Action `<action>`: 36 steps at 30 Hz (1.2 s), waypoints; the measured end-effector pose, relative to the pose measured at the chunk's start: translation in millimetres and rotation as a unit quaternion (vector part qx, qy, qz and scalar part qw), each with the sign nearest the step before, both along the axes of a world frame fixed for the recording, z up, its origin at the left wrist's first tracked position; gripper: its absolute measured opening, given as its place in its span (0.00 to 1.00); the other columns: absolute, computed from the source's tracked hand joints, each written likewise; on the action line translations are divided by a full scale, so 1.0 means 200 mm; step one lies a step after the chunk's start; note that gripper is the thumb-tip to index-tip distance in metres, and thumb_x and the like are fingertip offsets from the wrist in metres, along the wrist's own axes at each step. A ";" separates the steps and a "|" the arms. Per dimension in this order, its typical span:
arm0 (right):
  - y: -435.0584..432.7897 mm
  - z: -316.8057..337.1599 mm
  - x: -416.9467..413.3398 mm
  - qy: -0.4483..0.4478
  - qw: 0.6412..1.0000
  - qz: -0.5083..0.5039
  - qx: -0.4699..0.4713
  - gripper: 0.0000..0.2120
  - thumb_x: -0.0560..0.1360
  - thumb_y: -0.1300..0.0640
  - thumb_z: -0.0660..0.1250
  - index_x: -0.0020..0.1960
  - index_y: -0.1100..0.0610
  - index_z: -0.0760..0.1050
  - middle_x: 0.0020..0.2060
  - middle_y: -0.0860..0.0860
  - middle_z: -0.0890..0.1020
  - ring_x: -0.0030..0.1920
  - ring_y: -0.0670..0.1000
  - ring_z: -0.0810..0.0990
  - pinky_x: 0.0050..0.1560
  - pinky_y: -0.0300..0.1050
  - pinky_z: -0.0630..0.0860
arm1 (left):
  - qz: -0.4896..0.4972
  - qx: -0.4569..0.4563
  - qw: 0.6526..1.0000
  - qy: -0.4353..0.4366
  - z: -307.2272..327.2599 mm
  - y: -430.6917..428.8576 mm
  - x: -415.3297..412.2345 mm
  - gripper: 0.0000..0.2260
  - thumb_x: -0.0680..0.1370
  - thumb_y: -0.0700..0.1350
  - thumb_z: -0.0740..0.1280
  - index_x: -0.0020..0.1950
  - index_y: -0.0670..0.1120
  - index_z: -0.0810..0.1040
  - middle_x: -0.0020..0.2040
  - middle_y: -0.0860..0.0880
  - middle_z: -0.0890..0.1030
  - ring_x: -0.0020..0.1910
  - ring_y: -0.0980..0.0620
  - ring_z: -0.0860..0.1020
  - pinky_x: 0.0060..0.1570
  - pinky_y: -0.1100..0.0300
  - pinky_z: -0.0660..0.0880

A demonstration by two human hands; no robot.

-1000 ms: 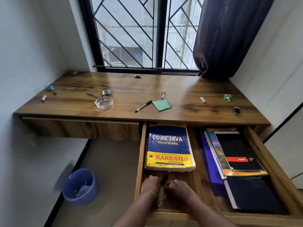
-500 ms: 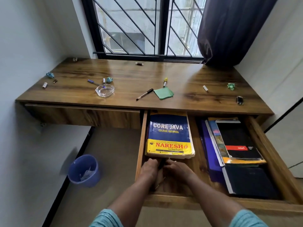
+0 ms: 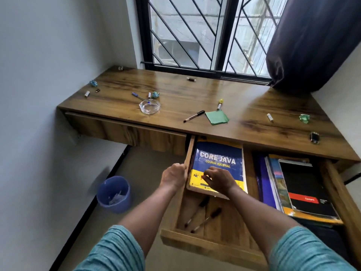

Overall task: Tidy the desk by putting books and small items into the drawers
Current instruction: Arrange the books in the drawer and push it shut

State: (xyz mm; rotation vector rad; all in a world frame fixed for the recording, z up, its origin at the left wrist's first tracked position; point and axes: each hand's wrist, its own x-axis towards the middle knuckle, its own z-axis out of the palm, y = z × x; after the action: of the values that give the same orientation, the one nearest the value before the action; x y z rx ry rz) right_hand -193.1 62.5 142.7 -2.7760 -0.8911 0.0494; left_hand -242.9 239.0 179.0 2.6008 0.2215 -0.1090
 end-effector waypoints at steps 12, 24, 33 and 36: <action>0.73 0.11 0.36 -0.045 0.993 -0.089 0.058 0.13 0.79 0.50 0.60 0.47 0.57 0.80 0.45 0.53 0.82 0.44 0.56 0.82 0.45 0.53 0.79 | 0.065 0.031 0.996 -0.049 0.03 0.88 0.38 0.13 0.79 0.42 0.60 0.60 0.44 0.80 0.56 0.43 0.82 0.55 0.46 0.81 0.54 0.55 0.79; 1.11 0.19 0.73 0.005 0.934 -0.355 0.037 0.11 0.80 0.56 0.58 0.58 0.58 0.75 0.54 0.56 0.79 0.54 0.57 0.80 0.50 0.49 0.76 | 0.119 -0.001 0.992 -0.036 0.07 1.56 0.84 0.11 0.79 0.41 0.59 0.54 0.41 0.81 0.53 0.42 0.83 0.53 0.44 0.80 0.51 0.57 0.75; 1.07 0.17 1.20 0.089 0.783 -0.602 0.126 0.16 0.78 0.53 0.62 0.58 0.64 0.77 0.56 0.61 0.80 0.56 0.59 0.80 0.54 0.49 0.75 | 0.198 -0.094 0.975 -0.034 0.08 1.66 1.35 0.17 0.80 0.48 0.59 0.55 0.38 0.81 0.53 0.39 0.82 0.54 0.41 0.80 0.50 0.55 0.74; 1.07 0.14 1.43 0.094 0.736 -0.652 0.155 0.19 0.81 0.59 0.52 0.61 0.70 0.74 0.59 0.65 0.77 0.60 0.63 0.77 0.61 0.53 0.72 | 0.227 -0.121 0.966 -0.005 0.06 1.71 1.61 0.14 0.79 0.44 0.61 0.56 0.37 0.80 0.55 0.37 0.81 0.58 0.40 0.79 0.53 0.54 0.75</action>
State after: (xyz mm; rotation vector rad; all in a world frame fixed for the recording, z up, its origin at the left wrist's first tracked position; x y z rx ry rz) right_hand 93.9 276.4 171.2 -2.3606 1.0831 -0.0523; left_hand 79.2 581.1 191.4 2.2442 0.7444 0.0398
